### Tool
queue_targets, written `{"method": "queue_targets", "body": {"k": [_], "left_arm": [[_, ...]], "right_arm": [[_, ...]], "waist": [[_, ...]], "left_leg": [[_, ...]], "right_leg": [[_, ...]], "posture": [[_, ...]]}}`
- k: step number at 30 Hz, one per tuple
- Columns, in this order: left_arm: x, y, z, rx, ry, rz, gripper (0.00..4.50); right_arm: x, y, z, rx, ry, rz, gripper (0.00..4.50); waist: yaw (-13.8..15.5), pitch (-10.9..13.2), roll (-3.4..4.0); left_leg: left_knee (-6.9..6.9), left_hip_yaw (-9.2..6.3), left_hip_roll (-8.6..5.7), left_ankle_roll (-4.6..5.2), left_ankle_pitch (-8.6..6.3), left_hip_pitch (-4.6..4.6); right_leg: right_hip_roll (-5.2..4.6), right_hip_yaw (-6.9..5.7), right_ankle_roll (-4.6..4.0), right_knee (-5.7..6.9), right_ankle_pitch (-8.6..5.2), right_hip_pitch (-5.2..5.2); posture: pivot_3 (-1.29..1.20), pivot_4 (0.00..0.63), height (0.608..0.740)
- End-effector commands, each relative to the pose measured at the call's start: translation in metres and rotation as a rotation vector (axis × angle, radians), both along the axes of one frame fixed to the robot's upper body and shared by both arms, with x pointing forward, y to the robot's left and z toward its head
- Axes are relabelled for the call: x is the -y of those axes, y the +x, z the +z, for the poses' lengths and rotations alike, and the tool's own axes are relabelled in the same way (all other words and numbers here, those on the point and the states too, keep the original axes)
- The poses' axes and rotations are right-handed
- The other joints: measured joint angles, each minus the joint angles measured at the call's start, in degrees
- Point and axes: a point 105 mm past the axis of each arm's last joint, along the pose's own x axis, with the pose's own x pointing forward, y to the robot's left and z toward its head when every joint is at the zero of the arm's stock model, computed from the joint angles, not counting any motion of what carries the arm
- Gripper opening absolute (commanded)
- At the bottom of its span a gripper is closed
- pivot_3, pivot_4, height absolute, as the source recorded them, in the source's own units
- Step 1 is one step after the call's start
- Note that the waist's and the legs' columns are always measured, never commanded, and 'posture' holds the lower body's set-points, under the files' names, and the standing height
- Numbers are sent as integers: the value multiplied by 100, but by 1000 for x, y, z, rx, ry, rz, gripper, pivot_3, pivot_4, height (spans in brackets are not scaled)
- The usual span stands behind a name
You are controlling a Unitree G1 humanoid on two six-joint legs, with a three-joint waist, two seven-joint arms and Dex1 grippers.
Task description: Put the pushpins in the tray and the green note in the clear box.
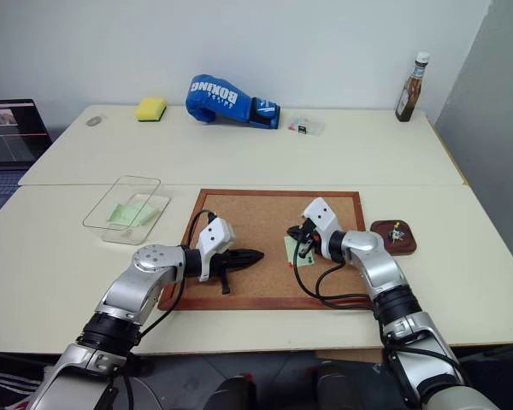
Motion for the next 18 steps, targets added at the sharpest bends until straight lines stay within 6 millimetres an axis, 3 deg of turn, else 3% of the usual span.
{"method": "queue_targets", "body": {"k": [1,7,18], "left_arm": [[-7,-7,-23,-72,77,11,0],[-9,-8,-32,-99,115,23,0],[-11,-9,-37,-121,125,31,0]], "right_arm": [[-2,0,27,54,70,19,26],[-8,-8,50,98,106,50,26],[3,-14,55,106,107,16,26]], "waist": [[0,0,0],[2,1,1],[-2,-3,3]], "left_leg": [[0,0,0,0,0,0],[-5,0,0,0,0,-3],[-3,0,1,0,0,5]], "right_leg": [[0,0,0,0,0,0],[0,0,-1,-4,-1,-3],[0,0,-30,-3,-18,2]], "posture": [[0,150,740],[0,150,740],[0,150,740]]}}
